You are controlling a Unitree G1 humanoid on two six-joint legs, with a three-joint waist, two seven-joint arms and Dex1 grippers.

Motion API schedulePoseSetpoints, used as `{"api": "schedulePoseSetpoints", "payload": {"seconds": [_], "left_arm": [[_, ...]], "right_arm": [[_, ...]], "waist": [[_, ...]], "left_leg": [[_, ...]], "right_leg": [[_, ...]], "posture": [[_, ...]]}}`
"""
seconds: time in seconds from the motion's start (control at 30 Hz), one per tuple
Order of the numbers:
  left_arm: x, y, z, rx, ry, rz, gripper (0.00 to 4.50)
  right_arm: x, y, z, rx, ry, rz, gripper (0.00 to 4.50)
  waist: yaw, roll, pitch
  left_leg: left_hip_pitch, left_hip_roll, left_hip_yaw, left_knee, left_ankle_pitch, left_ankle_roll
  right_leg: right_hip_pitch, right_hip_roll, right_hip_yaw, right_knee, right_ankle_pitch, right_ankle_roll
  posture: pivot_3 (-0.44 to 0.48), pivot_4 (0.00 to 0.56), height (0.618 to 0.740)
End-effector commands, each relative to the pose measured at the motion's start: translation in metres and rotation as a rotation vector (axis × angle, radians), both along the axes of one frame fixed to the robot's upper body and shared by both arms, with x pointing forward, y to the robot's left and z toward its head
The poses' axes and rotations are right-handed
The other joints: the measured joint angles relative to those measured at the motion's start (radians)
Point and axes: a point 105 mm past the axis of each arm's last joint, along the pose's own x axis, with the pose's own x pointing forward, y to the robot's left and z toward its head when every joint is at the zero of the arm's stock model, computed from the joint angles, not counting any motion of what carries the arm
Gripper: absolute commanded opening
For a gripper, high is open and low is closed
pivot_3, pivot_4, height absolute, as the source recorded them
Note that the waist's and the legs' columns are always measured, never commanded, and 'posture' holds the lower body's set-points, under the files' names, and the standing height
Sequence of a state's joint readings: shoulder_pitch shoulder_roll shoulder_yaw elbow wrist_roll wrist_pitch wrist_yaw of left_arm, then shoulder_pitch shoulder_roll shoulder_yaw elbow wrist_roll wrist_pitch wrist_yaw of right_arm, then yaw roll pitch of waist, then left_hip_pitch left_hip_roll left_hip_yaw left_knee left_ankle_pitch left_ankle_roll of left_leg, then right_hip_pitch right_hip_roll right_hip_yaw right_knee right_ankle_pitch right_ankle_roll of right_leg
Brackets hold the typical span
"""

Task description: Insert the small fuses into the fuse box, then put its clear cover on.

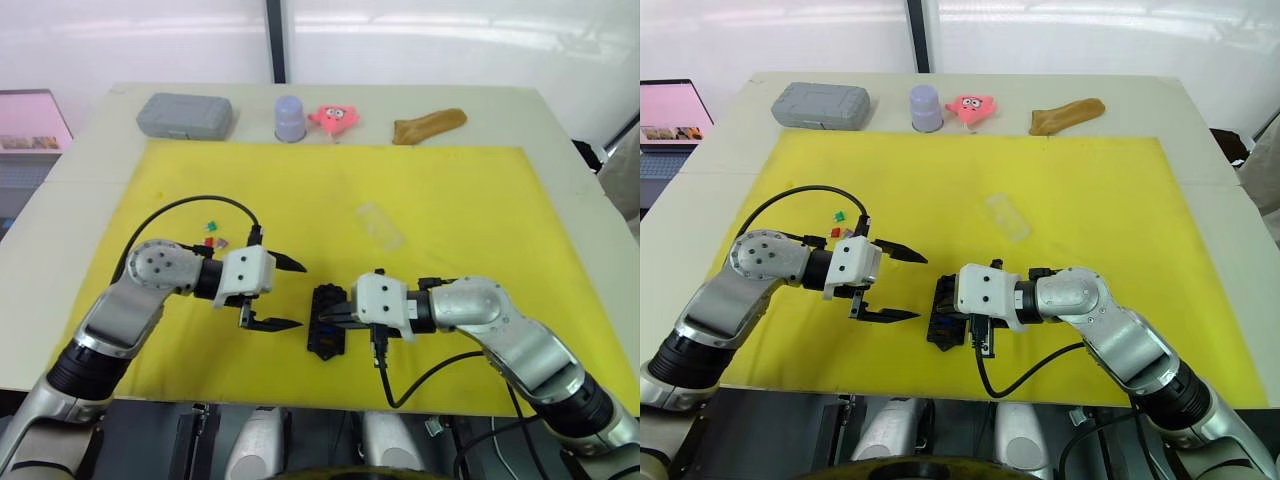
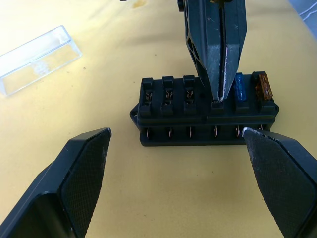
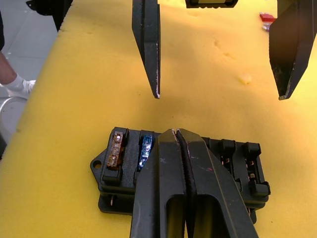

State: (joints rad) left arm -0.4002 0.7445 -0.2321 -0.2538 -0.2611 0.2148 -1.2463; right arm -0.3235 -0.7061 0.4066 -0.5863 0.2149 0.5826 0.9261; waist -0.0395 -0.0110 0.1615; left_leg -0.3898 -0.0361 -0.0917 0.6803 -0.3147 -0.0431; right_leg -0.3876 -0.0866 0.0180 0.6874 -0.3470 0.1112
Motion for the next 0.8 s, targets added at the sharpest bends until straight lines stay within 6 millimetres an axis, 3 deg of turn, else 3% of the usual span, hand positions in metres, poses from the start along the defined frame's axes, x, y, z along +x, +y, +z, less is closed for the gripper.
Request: {"api": "schedulePoseSetpoints", "payload": {"seconds": [0.03,0.13,0.23,0.33,0.43,0.53,0.6,0.77,0.8], "left_arm": [[-0.001,-0.001,0.005,-0.013,-0.036,-0.018,4.5],[-0.004,0.0,0.008,-0.061,-0.006,-0.005,4.5],[-0.007,0.003,0.016,-0.123,0.022,0.026,4.5],[-0.01,0.011,0.021,-0.155,0.053,0.073,4.5],[-0.009,0.03,0.025,-0.203,0.104,0.185,4.5],[-0.013,0.057,0.023,-0.233,0.18,0.323,4.5],[-0.018,0.075,0.019,-0.236,0.257,0.4,4.5],[-0.024,0.161,0.022,-0.414,0.429,0.802,4.5],[-0.027,0.171,0.023,-0.436,0.435,0.848,4.5]], "right_arm": [[-0.003,-0.004,-0.019,-0.022,0.119,-0.046,0.05],[-0.002,0.005,0.025,0.127,0.009,-0.002,0.05],[0.01,-0.007,0.058,0.216,-0.037,-0.086,0.05],[0.016,-0.022,0.075,0.248,-0.049,-0.16,0.05],[0.022,-0.053,0.084,0.275,-0.022,-0.291,0.05],[0.019,-0.084,0.089,0.299,0.031,-0.392,0.89],[0.015,-0.101,0.089,0.271,0.042,-0.429,1.91],[0.015,-0.172,0.085,0.199,0.032,-0.652,4.44],[0.016,-0.181,0.084,0.191,0.025,-0.684,4.49]], "waist": [[0.0,0.0,0.0],[-0.003,0.0,0.0],[-0.003,0.0,0.0],[-0.001,0.0,0.0],[0.002,0.0,0.0],[0.002,0.0,0.0],[0.001,0.0,0.001],[-0.001,0.0,0.001],[-0.001,0.0,0.001]], "left_leg": [[0.0,0.0,0.0,0.0,0.0,0.0],[0.0,0.0,0.0,0.0,0.0,0.0],[-0.001,0.001,0.0,0.0,0.0,0.0],[-0.001,0.0,0.0,0.0,0.0,0.0],[-0.001,0.0,0.0,0.0,0.0,0.001],[-0.001,0.0,0.0,0.0,-0.001,0.002],[-0.001,0.0,0.0,0.0,-0.002,0.003],[-0.001,0.001,0.001,-0.001,-0.005,0.009],[-0.001,0.001,0.001,-0.001,-0.005,0.009]], "right_leg": [[0.0,0.0,0.0,0.0,0.0,0.0],[0.0,0.0,0.0,0.0,0.0,0.0],[-0.002,0.0,0.0,0.001,0.0,0.0],[-0.001,0.0,0.0,0.001,0.0,0.0],[-0.001,0.0,0.0,0.0,0.0,0.0],[-0.001,-0.001,0.0,0.0,0.0,0.0],[-0.001,-0.001,0.001,0.0,0.0,0.0],[-0.001,-0.001,0.0,-0.001,0.0,0.0],[-0.001,-0.001,0.001,-0.001,0.0,0.0]], "posture": [[0.0,0.15,0.74],[0.0,0.15,0.74],[0.0,0.15,0.74],[0.0,0.15,0.74],[0.0,0.15,0.74],[0.0,0.15,0.74],[0.0,0.15,0.74],[0.0,0.15,0.74],[0.0,0.15,0.74]]}}
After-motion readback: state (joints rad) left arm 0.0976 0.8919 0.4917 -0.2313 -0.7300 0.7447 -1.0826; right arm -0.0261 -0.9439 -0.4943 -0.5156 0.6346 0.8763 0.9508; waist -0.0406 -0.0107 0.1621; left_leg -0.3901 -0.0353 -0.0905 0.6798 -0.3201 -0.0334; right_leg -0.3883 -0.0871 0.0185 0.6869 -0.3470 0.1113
